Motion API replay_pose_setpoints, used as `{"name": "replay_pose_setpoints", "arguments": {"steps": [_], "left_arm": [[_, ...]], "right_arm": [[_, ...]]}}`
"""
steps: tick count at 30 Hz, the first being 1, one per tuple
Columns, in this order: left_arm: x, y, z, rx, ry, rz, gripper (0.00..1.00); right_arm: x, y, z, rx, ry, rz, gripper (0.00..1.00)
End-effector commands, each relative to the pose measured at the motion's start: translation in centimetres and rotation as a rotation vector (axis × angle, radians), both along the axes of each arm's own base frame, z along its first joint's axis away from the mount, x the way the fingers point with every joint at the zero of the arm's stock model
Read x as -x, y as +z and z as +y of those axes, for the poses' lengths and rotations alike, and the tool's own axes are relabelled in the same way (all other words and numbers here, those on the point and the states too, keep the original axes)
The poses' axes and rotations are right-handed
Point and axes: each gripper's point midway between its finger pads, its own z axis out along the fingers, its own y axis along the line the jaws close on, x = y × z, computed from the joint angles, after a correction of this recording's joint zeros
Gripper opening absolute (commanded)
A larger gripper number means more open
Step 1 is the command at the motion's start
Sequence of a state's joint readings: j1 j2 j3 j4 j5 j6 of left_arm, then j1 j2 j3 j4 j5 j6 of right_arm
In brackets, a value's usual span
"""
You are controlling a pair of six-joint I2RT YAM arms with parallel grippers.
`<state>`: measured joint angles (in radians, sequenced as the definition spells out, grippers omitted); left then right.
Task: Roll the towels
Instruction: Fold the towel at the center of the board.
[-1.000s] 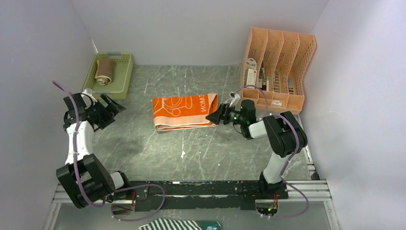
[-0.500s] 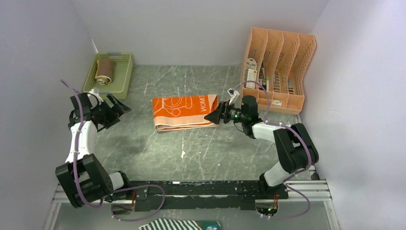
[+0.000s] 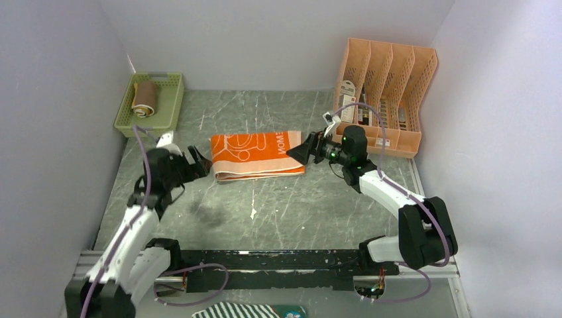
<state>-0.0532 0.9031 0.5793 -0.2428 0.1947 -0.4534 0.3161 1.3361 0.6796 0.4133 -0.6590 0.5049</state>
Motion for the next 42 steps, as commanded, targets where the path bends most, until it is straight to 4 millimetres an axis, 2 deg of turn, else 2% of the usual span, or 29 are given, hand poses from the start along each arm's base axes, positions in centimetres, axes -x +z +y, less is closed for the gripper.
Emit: {"name": "replay_pose_setpoints", "arguments": {"steps": [1, 3, 4, 8, 12, 16, 19, 24, 28, 31, 34, 37, 39, 42], "left_arm": [[-1.1, 1.7, 0.8, -0.119, 0.141, -0.342, 0.99], [-0.8, 0.6, 0.0, -0.174, 0.128, -0.406, 0.99], [-0.9, -0.1, 0.4, -0.228, 0.132, -0.425, 0.99], [-2.0, -0.2, -0.6, -0.296, 0.115, -0.45, 0.99], [-3.7, -1.3, -2.3, -0.337, 0.041, -0.378, 0.99], [-4.5, -2.2, -3.3, -0.359, -0.004, -0.328, 0.99], [-4.1, -2.4, -4.0, -0.328, -0.034, -0.309, 0.97], [-2.0, -1.8, -5.1, -0.25, -0.088, -0.284, 0.97], [-0.9, -2.9, -4.4, -0.295, -0.088, -0.189, 0.98], [-1.3, -3.0, -4.5, -0.318, -0.091, -0.168, 0.99], [-2.2, -3.6, -4.3, -0.355, -0.072, -0.09, 1.0], [-3.7, -3.7, -4.8, -0.377, -0.074, -0.056, 0.99], [-5.2, -2.8, -5.5, -0.372, -0.078, -0.055, 0.99], [-6.9, -2.5, -5.5, -0.341, -0.085, -0.014, 0.99]], "right_arm": [[0.2, 1.1, 0.4, -0.036, 0.012, -0.001, 0.85], [0.3, 1.6, 0.6, -0.049, 0.027, -0.007, 0.85], [0.5, 2.0, 0.7, -0.055, 0.034, -0.013, 0.85], [1.0, 3.3, 0.8, -0.069, 0.056, -0.031, 0.86], [1.8, 4.1, 0.9, -0.071, 0.075, -0.051, 0.86], [2.4, 4.7, 0.6, -0.072, 0.071, -0.068, 0.86], [2.9, 4.9, 0.4, -0.056, 0.072, -0.076, 0.87], [3.2, 4.8, 0.0, -0.023, 0.07, -0.085, 0.87], [3.2, 5.0, 0.1, -0.025, 0.072, -0.087, 0.88], [3.0, 5.0, 0.1, -0.022, 0.071, -0.091, 0.89], [2.1, 4.4, -0.2, 0.006, 0.034, -0.077, 0.9], [0.2, 3.1, -0.4, 0.021, -0.032, -0.031, 0.88], [-1.8, 0.9, -0.3, 0.058, -0.075, 0.034, 0.81], [-4.2, -2.3, 0.3, 0.145, -0.102, 0.111, 0.67]]}}
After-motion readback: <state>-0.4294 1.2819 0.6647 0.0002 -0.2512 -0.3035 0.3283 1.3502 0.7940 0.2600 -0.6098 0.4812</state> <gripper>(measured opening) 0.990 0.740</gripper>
